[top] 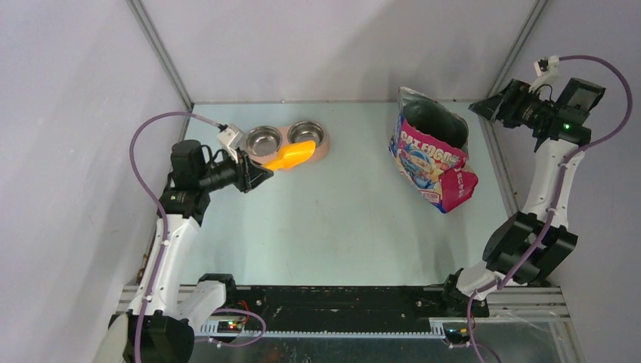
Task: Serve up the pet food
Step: Collect the pet food from the pet food bag.
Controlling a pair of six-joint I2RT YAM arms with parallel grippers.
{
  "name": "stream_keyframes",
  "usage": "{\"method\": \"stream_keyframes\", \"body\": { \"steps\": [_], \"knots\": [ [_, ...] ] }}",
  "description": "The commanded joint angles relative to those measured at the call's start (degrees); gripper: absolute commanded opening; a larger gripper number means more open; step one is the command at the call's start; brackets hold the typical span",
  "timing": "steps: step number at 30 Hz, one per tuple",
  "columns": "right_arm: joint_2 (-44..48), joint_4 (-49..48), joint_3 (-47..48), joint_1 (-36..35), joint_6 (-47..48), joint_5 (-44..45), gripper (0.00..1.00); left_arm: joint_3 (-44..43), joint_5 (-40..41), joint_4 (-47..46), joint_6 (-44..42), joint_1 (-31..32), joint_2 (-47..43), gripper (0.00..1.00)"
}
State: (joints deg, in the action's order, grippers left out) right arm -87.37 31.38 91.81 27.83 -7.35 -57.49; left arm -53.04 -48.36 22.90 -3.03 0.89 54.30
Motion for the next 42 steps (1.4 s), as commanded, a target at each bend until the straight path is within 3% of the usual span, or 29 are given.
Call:
{"method": "stream_keyframes", "body": {
  "steps": [1, 12, 25, 35, 42],
  "knots": [
    [-2.2, -8.0, -2.4, 0.3, -7.9, -9.0, 0.75, 0.6, -2.3, -4.8, 1.5, -0.6, -1.1, 0.0],
    [-5.5, -3.4, -3.9, -2.2, -3.3, -12.5, 0.7, 1.1, -2.9, -5.7, 2.4, -0.7, -0.7, 0.0],
    [-6.2, 3.7, -2.8, -6.2, 3.6, -9.1, 0.68, 1.6, -3.7, -6.6, 2.6, -0.7, -0.5, 0.0],
    [-5.7, 5.2, -2.7, -8.9, 4.8, -3.8, 0.54, 1.8, -3.7, -7.0, 2.6, -0.7, -0.3, 0.0],
    [-4.5, 5.6, -2.2, -11.5, 5.7, 1.7, 0.3, 1.9, -4.0, -7.1, 3.8, -0.7, -0.2, 0.0]
  ]
}}
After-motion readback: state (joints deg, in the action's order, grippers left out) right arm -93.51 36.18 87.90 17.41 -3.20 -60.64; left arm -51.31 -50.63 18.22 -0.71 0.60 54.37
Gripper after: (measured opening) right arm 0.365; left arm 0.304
